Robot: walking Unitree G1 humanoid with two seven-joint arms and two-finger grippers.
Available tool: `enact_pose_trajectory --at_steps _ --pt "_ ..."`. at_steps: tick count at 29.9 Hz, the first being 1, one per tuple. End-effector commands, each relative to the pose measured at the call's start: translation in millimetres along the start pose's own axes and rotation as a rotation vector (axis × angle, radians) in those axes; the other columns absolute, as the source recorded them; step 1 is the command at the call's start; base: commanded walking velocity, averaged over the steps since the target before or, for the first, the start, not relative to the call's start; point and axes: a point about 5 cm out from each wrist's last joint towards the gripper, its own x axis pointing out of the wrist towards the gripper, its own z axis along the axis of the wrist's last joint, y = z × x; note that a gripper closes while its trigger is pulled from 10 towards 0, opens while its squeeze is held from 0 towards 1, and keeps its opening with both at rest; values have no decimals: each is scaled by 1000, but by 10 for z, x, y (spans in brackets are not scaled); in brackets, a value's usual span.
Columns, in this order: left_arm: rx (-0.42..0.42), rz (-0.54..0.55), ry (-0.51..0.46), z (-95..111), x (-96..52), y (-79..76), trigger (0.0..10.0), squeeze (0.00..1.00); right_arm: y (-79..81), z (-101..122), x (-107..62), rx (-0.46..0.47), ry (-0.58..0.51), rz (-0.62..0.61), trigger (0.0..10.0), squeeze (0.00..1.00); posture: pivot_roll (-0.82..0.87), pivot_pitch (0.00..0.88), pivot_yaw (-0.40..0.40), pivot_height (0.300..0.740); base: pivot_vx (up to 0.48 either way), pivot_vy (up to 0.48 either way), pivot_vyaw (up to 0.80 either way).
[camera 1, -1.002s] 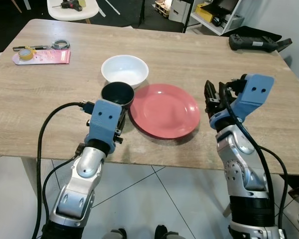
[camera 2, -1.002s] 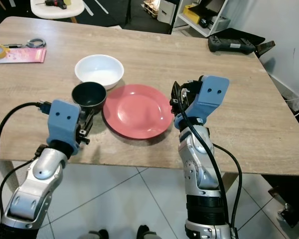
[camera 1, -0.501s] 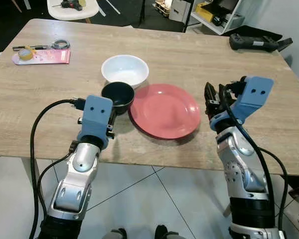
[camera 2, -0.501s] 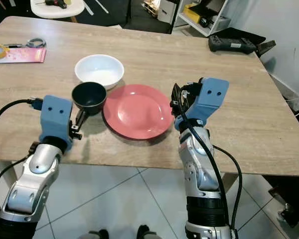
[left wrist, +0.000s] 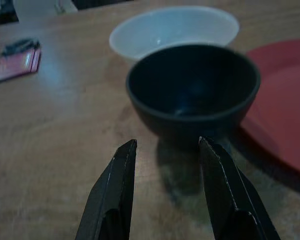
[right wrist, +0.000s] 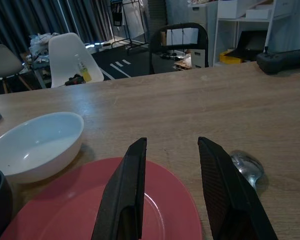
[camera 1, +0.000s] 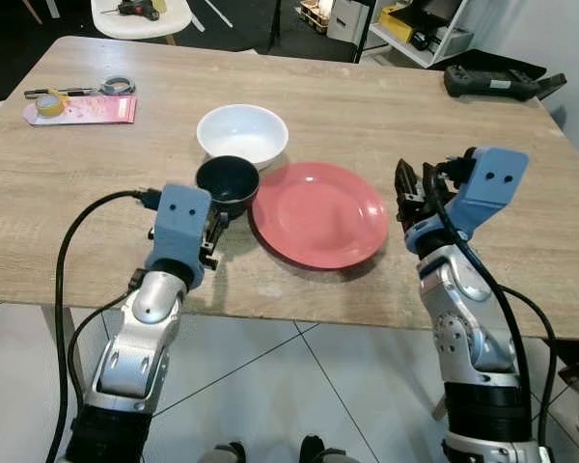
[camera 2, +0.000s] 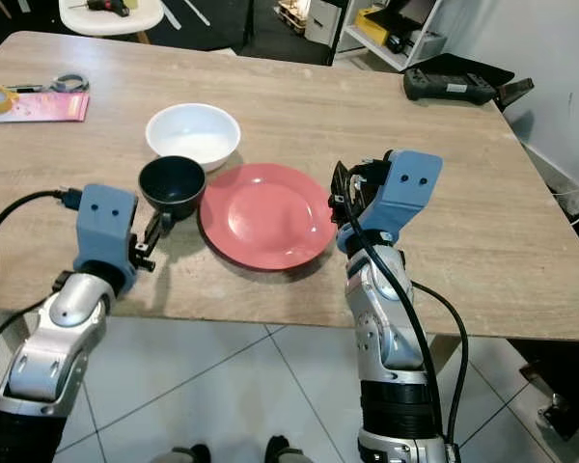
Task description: Setting the table
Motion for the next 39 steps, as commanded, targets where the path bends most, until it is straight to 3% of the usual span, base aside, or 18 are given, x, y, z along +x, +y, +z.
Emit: enact_pose_trajectory --at_steps 1,6,12,20,28,31,39 --pt "32 -20 -8 -6 -5 -33 10000 0 -24 -9 -30 -1 2 -16 10000 0 83 173 4 740 0 0 0" --pt "53 -50 -51 74 -15 -78 10000 0 -33 -13 -38 -2 3 -20 10000 0 83 173 4 740 0 0 0" --pt "3 -87 -31 25 11 -157 10000 0 -26 -17 -27 2 4 -18 10000 0 84 176 1 740 0 0 0" --pt "-5 -65 -9 -68 179 -155 10000 0 10 -12 -19 4 3 -7 10000 0 72 179 7 740 0 0 0" --pt "-21 -67 5 -101 161 -182 10000 0 -15 -17 -37 0 6 -18 10000 0 71 178 10 740 0 0 0" --pt "-18 -81 4 -130 104 -268 10000 0 -17 -19 -40 0 6 -18 10000 0 72 177 11 740 0 0 0" --pt "94 -74 -121 48 63 -305 10000 0 7 -27 -35 4 9 -7 10000 0 78 175 4 740 0 0 0"
